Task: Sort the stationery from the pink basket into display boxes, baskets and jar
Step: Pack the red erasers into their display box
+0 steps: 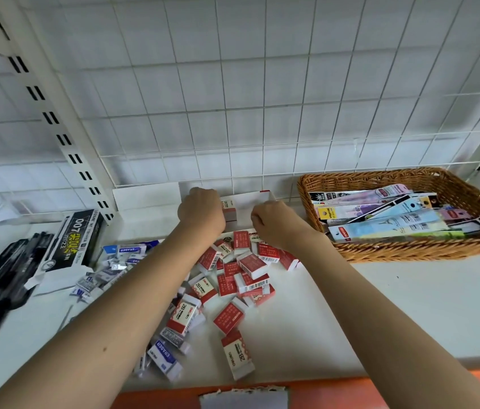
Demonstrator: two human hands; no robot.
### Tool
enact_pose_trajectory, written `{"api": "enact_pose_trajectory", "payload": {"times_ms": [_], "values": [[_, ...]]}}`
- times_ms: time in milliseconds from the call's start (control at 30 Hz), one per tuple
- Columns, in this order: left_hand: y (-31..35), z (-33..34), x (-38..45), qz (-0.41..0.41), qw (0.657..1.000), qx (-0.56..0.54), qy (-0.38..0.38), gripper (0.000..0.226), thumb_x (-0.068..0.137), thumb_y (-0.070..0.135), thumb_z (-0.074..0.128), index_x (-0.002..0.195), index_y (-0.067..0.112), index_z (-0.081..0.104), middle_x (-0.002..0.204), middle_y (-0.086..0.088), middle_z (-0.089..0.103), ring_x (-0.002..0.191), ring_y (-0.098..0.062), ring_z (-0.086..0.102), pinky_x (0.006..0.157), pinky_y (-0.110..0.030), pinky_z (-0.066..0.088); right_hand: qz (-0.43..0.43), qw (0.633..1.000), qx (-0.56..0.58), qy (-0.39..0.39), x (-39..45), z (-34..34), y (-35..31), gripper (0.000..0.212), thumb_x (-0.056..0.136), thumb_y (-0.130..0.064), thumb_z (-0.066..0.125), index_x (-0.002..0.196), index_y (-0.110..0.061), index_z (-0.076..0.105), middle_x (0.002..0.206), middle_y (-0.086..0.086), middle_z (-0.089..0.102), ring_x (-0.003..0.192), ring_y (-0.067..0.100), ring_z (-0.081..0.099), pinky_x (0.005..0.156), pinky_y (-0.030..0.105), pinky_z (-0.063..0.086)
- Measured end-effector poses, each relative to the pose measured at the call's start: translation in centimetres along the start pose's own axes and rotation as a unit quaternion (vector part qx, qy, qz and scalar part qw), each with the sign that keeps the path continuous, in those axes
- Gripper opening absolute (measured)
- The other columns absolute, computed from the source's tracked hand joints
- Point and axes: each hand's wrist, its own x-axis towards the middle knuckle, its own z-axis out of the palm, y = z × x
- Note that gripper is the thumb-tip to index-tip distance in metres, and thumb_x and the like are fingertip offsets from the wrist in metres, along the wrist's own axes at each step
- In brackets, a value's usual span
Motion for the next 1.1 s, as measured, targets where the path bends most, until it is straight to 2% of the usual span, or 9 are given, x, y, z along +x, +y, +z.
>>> {"api": "enact_pose_trajectory", "payload": {"times_ms": [167, 233, 367, 500, 600, 733, 833, 933, 1100], "values": [[-1.6, 0.6, 0.1, 0.032, 0.999, -0.038, 0.014, 0.023, 0.082, 0.018, 0.067, 0.102, 0.008, 0.058, 0.103, -0.008, 0.061, 0.093, -0.025, 0.059, 0.065, -0.028, 0.042, 0.002, 1.000, -0.007, 0.003, 0.0, 0.1, -0.1, 0.032, 0.099, -0.015, 0.032, 0.097, -0.003, 0.061, 0.100, 0.014, 0.061, 0.085, 0.024, 0.059, 0.074, 0.033, 0.051], [-2.3, 0.9, 0.2, 0.069, 0.994, -0.079, 0.026, 0.036, 0.080, 0.026, 0.071, 0.105, 0.008, 0.052, 0.096, -0.006, 0.057, 0.088, -0.026, 0.058, 0.062, -0.030, 0.040, 0.001, 1.000, -0.006, 0.002, 0.0, 0.1, -0.1, 0.031, 0.099, -0.014, 0.032, 0.099, -0.002, 0.060, 0.101, 0.014, 0.061, 0.087, 0.025, 0.059, 0.073, 0.031, 0.049], [-2.8, 1.4, -0.3, 0.115, 0.987, -0.105, 0.052, 0.037, 0.081, 0.031, 0.070, 0.104, 0.007, 0.055, 0.097, -0.009, 0.056, 0.092, -0.028, 0.058, 0.069, -0.034, 0.046, -0.012, 1.000, -0.004, 0.008, -0.4, 0.1, -0.1, 0.029, 0.099, -0.014, 0.033, 0.101, -0.003, 0.059, 0.102, 0.014, 0.059, 0.087, 0.024, 0.056, 0.070, 0.029, 0.044], [-2.9, 0.6, -0.4, 0.126, 0.982, -0.138, -0.001, 0.032, 0.084, 0.037, 0.067, 0.084, 0.005, 0.061, 0.083, -0.007, 0.060, 0.075, -0.020, 0.056, 0.061, -0.026, 0.040, -0.027, 0.999, -0.003, 0.038, -1.1, 0.2, 0.0, 0.030, 0.099, -0.016, 0.034, 0.106, -0.004, 0.061, 0.103, 0.013, 0.056, 0.086, 0.027, 0.056, 0.068, 0.027, 0.039], [-3.7, -0.3, 0.1, 0.121, 0.980, -0.151, -0.044, 0.018, 0.083, 0.024, 0.069, 0.084, 0.007, 0.066, 0.091, -0.007, 0.065, 0.078, -0.018, 0.058, 0.065, -0.025, 0.041, -0.033, 0.998, -0.011, 0.053, -1.5, 0.3, -0.1, 0.031, 0.100, -0.017, 0.034, 0.106, -0.005, 0.061, 0.101, 0.011, 0.057, 0.088, 0.026, 0.056, 0.068, 0.026, 0.038], [-3.8, -0.2, 0.4, 0.111, 0.984, -0.135, -0.034, 0.022, 0.079, 0.031, 0.072, 0.073, 0.018, 0.055, 0.089, -0.001, 0.060, 0.081, -0.020, 0.056, 0.063, -0.027, 0.038, -0.040, 0.997, -0.020, 0.062, -2.2, 0.5, -0.1, 0.031, 0.100, -0.020, 0.034, 0.104, -0.006, 0.061, 0.099, 0.010, 0.059, 0.093, 0.025, 0.054, 0.070, 0.028, 0.041], [-2.7, 0.0, 0.8, 0.087, 0.990, -0.104, -0.033, 0.035, 0.076, 0.043, 0.070, 0.083, 0.016, 0.049, 0.079, 0.001, 0.054, 0.077, -0.021, 0.054, 0.057, -0.027, 0.035, -0.044, 0.997, -0.024, 0.052, -2.7, 0.8, 0.1, 0.031, 0.101, -0.024, 0.034, 0.108, -0.008, 0.060, 0.104, 0.008, 0.060, 0.102, 0.023, 0.051, 0.078, 0.030, 0.042], [-1.9, 0.4, 1.3, 0.054, 0.993, -0.069, -0.077, 0.037, 0.078, 0.036, 0.069, 0.102, 0.011, 0.056, 0.082, 0.000, 0.054, 0.083, -0.023, 0.057, 0.063, -0.028, 0.044, -0.045, 0.998, -0.009, 0.046, -3.0, 1.0, 0.4, 0.031, 0.101, -0.026, 0.035, 0.112, -0.010, 0.059, 0.108, 0.006, 0.061, 0.108, 0.022, 0.049, 0.081, 0.027, 0.040], [-3.0, -1.1, 2.0, 0.057, 0.974, -0.154, -0.155, 0.024, 0.081, 0.029, 0.072, 0.080, 0.008, 0.059, 0.067, -0.003, 0.060, 0.055, -0.014, 0.054, 0.048, -0.021, 0.042, -0.054, 0.998, 0.000, 0.043, -3.4, 0.9, 0.8, 0.031, 0.101, -0.026, 0.037, 0.117, -0.011, 0.058, 0.112, 0.006, 0.061, 0.109, 0.020, 0.049, 0.087, 0.034, 0.047]]}}
